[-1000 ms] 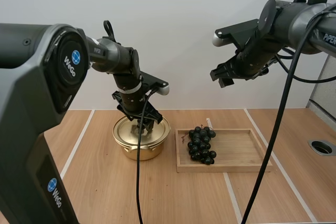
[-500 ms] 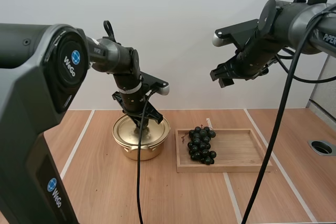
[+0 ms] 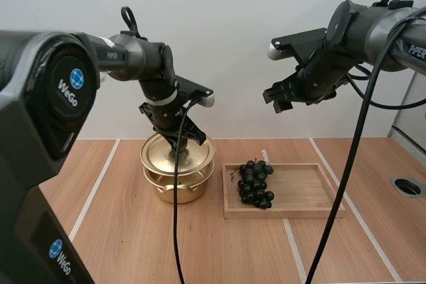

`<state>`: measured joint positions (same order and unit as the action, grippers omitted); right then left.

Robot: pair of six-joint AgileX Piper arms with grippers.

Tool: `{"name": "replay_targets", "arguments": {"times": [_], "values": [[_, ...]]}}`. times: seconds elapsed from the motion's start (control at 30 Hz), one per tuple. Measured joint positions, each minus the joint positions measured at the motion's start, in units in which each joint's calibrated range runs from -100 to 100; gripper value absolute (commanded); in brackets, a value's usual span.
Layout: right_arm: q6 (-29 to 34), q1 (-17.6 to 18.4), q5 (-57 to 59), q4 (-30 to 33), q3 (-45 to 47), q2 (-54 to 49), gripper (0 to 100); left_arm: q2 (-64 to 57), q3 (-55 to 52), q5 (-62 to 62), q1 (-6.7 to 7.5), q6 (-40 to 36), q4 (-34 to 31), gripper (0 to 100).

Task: Open the pot, put the grape inside, and close it

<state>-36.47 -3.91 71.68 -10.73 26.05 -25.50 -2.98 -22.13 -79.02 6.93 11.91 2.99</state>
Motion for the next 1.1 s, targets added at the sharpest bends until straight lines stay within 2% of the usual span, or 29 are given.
{"name": "replay_targets", "arguments": {"times": [0.53,0.73,1.1], "values": [[-1.22,0.00,1.27,-4.69,5.15,0.28,97,-18.45,10.86,-2.36,0.00,0.00,0.00,0],[-3.01,0.18,1.27,-9.77,5.28,5.27,97,-23.71,13.07,-2.36,0.00,0.00,0.00,0],[-3.78,1.49,0.39,-13.71,5.44,17.66,97,-33.31,13.46,-1.40,0.00,-0.77,0.11,0]]}}
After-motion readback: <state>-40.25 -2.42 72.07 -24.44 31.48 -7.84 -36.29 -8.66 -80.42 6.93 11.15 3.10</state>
